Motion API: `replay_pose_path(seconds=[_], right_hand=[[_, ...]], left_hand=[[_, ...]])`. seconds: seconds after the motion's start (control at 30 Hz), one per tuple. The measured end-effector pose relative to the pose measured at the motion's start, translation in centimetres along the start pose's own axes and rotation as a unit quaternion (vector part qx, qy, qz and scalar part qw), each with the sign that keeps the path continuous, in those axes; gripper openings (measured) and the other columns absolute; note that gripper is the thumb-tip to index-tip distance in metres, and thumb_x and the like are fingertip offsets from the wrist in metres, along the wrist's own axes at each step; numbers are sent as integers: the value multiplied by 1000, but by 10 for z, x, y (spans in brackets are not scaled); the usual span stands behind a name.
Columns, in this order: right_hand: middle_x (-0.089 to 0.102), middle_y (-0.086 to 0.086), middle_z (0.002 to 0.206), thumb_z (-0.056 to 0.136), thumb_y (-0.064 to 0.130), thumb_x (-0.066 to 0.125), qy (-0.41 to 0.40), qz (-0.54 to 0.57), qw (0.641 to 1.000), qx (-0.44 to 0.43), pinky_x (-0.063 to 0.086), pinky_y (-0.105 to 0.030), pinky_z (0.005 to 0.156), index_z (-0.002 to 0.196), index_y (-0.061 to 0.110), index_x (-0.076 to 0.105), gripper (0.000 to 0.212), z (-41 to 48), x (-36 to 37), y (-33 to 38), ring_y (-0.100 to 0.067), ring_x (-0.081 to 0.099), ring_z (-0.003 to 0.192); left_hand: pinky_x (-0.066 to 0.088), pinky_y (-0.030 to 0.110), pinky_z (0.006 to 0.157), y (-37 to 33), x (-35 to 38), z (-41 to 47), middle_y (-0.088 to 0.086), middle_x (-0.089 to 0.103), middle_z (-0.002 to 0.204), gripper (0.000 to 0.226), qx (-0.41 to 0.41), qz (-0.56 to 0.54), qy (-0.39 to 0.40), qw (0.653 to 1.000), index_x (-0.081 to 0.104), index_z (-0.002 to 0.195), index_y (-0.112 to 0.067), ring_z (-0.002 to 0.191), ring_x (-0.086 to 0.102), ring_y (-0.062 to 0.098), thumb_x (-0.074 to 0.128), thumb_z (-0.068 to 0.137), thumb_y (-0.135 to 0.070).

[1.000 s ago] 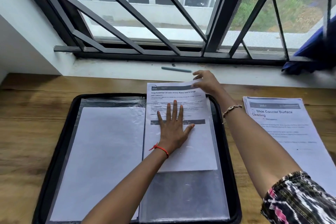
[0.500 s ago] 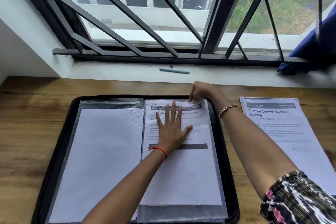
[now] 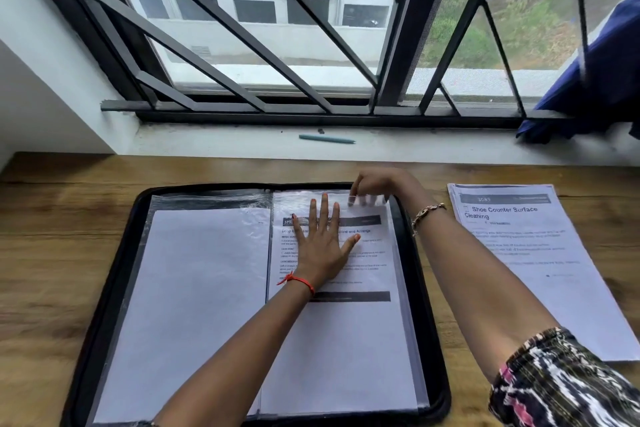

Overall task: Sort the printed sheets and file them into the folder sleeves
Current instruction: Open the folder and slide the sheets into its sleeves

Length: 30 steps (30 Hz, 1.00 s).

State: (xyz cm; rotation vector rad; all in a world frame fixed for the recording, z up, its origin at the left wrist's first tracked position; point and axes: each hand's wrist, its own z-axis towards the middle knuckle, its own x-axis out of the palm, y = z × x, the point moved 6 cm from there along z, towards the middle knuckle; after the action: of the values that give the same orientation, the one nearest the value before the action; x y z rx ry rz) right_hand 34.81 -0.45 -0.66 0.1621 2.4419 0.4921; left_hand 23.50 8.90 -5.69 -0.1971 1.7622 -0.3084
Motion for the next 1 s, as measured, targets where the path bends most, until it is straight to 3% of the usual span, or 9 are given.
replay_pose_path(seconds=[0.2, 0.27, 0.4, 0.5, 0.57, 0.63, 0.77, 0.87, 1.0], right_hand=[[57, -12, 113, 85, 12, 66, -181, 278, 942, -45, 44, -25, 54, 124, 7, 55, 42, -23, -4, -32, -20, 57, 81], [53, -16, 109, 81, 11, 71, -199, 331, 922, -34, 49, -29, 48, 124, 1, 51, 48, -33, 5, -45, -18, 55, 70], [51, -15, 104, 82, 14, 71, -138, 359, 923, 10, 56, -41, 64, 127, -4, 44, 56, -53, 39, -66, -23, 56, 70], [54, -13, 91, 82, 9, 71, -114, 390, 913, 20, 56, -43, 63, 129, -4, 42, 57, -65, 61, -78, -25, 58, 68], [53, -14, 83, 81, 3, 69, -94, 404, 909, 19, 57, -42, 59, 115, -3, 49, 40, -73, 75, -84, -26, 57, 64], [53, -14, 77, 82, -1, 67, -59, 404, 913, 10, 58, -43, 58, 92, 1, 53, 17, -82, 90, -86, -27, 58, 61], [54, -12, 71, 84, -5, 61, -23, 397, 917, -8, 58, -37, 54, 71, 6, 49, 21, -95, 114, -86, -25, 61, 57], [60, -13, 83, 83, -3, 64, -16, 380, 925, -18, 55, -29, 51, 91, 1, 56, 12, -104, 129, -83, -19, 62, 58], [62, -15, 106, 83, -4, 62, -23, 431, 901, -45, 55, -27, 52, 113, 4, 54, 32, -112, 141, -73, -20, 62, 70]], left_hand=[[-28, 53, 101, -3, -5, -13, 2, -28, 153, 117, -8, 10, -9, 1000, -12, 148, -22, 140, -28, 22, -40, 49, -78], [-29, 52, 100, -4, -2, -22, 2, -28, 153, 118, -6, 18, -5, 1000, -12, 148, -22, 141, -27, 22, -40, 48, -78], [-19, 56, 107, -5, 2, -40, 2, -27, 154, 108, -11, 23, 0, 1000, -13, 148, -22, 141, -26, 21, -33, 58, -78], [-15, 58, 109, -4, 7, -55, 2, -27, 154, 75, -18, 33, 7, 999, -9, 149, -22, 141, -26, 21, 10, 91, -65], [-15, 57, 109, -1, 11, -64, 1, -27, 154, 71, -23, 19, 10, 1000, -7, 149, -23, 141, -26, 20, 19, 95, -59], [-14, 57, 110, 1, 15, -74, 1, -27, 154, 70, -24, 18, 9, 1000, -7, 150, -23, 141, -26, 20, 15, 95, -60], [-18, 55, 108, 2, 22, -92, 3, -26, 154, 85, -17, 18, 3, 1000, -7, 149, -22, 140, -28, 19, -6, 78, -68], [-18, 53, 109, 1, 27, -109, 3, -23, 155, 95, -3, 19, -16, 1000, -9, 149, -23, 136, -30, 15, -15, 68, -71], [-17, 50, 110, 3, 33, -124, 1, -20, 156, 102, 20, 11, -5, 1000, -6, 149, -23, 141, -24, 16, -21, 65, -79]])
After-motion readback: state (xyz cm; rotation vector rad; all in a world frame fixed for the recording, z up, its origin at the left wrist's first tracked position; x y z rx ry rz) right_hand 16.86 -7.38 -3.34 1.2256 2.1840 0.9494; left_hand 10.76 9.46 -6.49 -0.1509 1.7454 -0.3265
